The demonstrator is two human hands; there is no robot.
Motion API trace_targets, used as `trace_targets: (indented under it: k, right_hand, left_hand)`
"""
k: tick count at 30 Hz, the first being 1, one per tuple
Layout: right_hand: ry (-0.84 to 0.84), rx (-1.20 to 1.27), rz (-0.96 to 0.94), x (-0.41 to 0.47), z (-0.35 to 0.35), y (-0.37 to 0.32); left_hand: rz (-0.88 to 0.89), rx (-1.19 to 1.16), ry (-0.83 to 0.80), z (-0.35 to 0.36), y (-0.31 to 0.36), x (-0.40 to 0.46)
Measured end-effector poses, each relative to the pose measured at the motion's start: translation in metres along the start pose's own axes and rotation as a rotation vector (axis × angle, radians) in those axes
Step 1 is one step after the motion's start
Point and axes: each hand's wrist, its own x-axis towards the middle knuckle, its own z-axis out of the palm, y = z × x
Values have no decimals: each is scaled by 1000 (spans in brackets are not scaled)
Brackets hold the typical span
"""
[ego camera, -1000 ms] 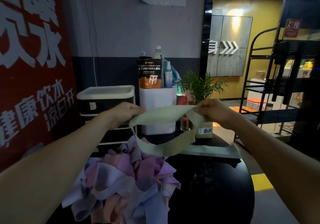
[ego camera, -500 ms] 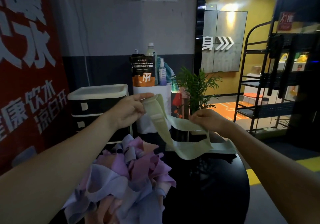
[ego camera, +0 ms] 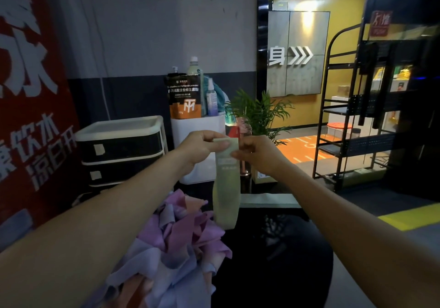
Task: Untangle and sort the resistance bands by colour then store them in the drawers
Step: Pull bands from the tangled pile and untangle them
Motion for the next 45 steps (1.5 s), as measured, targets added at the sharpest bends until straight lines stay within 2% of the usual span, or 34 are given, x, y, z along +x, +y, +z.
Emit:
trace_targets:
  k: [5, 8, 12, 19, 23, 26, 29, 34, 36, 41, 45]
  right_hand:
    - [29, 11, -5, 6, 2, 6]
    - [23, 56, 1, 9, 0, 10]
    - [-65, 158, 61, 2, 7, 26]
    - [-205, -49, 223, -16, 9, 66]
    - [-265, -309, 223, -23, -8, 82]
    - [-319, -373, 242, -33, -15, 98]
    - [-426, -393, 299, -46, -22, 113]
    - [-489, -375, 459, -57, -42, 138]
    - [-401, -270, 544, -57, -46, 155]
    - [56, 290, 814, -50, -54, 186]
    - [321, 264, 839, -38, -54, 200]
  left_hand:
    - [3, 73, -7, -1, -1, 5]
    - [21, -21, -56, 4, 0, 10]
    - [47, -176, -6, 15, 1, 16]
    - [9, -436, 231, 10, -11, 34]
    - [-116, -561, 394, 12, -37, 36]
    - [-198, -637, 452, 21, -58, 38]
    - [-243, -636, 526, 27, -73, 43]
    - [-315, -590, 665, 34, -93, 52]
    - [-331, -558, 683, 34, -101, 56]
    - [-418, -340, 590, 41, -128, 66]
    - [-426, -72, 563, 51, -147, 76]
